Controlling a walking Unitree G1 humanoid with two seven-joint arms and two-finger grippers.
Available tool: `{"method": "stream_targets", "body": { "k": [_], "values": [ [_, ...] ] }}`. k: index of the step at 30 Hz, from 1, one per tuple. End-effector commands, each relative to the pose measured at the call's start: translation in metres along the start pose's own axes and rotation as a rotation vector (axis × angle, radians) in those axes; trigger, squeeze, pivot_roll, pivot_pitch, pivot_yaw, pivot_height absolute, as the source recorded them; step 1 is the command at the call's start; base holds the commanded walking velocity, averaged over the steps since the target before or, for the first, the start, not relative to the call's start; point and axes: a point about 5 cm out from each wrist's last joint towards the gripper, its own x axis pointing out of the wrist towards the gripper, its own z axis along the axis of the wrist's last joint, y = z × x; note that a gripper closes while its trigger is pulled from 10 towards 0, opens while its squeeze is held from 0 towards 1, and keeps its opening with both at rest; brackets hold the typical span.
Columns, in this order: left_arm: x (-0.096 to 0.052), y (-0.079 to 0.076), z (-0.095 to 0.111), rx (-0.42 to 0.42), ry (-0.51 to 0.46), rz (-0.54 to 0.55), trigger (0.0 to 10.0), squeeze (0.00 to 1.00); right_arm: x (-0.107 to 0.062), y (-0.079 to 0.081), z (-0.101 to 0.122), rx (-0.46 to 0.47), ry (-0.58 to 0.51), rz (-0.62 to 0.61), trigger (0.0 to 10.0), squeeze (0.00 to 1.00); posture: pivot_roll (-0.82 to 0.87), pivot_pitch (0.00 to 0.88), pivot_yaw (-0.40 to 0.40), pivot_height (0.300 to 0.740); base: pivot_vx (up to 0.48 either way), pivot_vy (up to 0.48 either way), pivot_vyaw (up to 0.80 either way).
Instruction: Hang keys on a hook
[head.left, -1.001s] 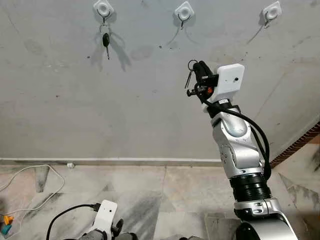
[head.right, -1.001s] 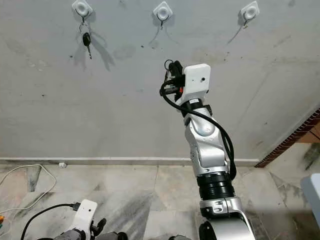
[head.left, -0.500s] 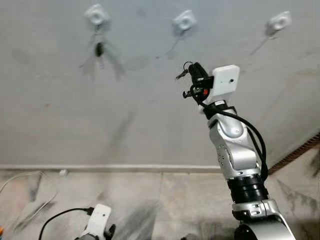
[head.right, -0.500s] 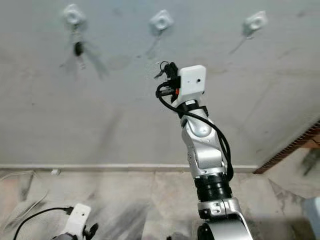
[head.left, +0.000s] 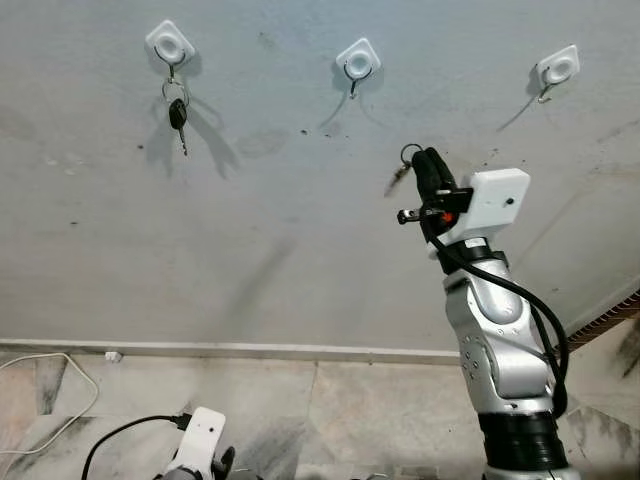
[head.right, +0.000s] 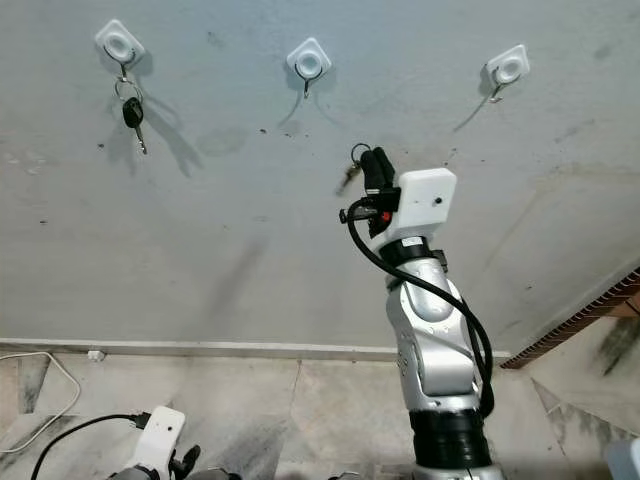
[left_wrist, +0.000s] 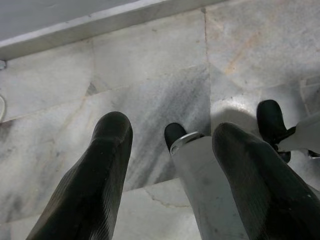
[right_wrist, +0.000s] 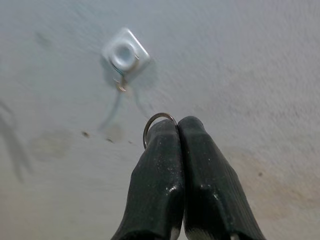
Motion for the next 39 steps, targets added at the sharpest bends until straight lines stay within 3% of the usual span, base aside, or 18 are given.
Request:
{"method": "stream_targets", "body": {
  "k": [1,8,17,30,39],
  "values": [
    [-0.002,0.0,-0.006,0.015,0.028,-0.005,10.0,0.0,-0.002,0.005,0.007,-0.004,-0.016,0.049,10.0,0.0,0.03,0.133,-0.006,0.74,0.0,0.0,0.0],
    [-0.002,0.003,-0.005,0.032,0.027,0.001,10.0,0.0,0.002,0.019,0.009,-0.02,-0.007,0.156,10.0,0.0,0.04,0.137,-0.008,0.74,0.0,0.0,0.0],
    [-0.006,0.003,-0.018,0.045,0.05,0.002,10.0,0.0,0.026,0.044,0.008,0.062,-0.013,0.292,10.0,0.0,0.08,0.161,-0.005,0.74,0.0,0.0,0.0],
    [-0.013,0.012,-0.031,0.072,0.071,0.014,10.0,0.0,0.051,0.063,-0.001,0.124,-0.021,0.354,10.0,0.0,0.14,0.197,0.013,0.74,0.0,0.0,0.0],
    [-0.017,0.017,-0.034,0.064,0.048,0.026,10.0,0.0,0.082,0.064,0.018,0.129,-0.122,0.321,10.0,0.0,0.18,0.195,0.013,0.74,0.0,0.0,0.0]
  ]
}}
